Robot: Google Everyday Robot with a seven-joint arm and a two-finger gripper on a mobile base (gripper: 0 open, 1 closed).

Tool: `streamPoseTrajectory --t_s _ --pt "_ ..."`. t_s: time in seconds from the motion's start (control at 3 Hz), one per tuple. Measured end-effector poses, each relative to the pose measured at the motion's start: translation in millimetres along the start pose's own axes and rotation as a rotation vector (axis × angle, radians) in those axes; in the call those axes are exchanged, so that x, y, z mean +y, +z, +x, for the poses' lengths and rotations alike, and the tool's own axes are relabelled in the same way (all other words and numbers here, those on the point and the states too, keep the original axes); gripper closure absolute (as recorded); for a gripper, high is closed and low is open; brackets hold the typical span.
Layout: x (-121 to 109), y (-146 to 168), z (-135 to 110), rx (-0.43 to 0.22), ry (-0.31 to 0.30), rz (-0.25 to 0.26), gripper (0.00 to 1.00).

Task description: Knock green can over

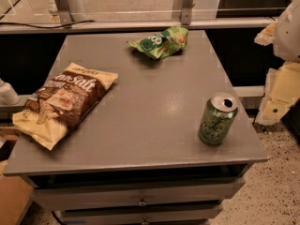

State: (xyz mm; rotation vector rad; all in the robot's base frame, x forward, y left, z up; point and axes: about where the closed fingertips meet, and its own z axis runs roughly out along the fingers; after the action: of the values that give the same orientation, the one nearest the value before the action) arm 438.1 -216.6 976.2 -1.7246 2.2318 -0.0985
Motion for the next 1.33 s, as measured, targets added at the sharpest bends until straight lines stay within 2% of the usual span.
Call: streamPoseTrajectory --t_s 0.67,1.33 --pt "5 4 4 -0.021 -0.001 -0.007 0.00" --pt "20 28 15 -0.108 0.035 -0.059 0.00"
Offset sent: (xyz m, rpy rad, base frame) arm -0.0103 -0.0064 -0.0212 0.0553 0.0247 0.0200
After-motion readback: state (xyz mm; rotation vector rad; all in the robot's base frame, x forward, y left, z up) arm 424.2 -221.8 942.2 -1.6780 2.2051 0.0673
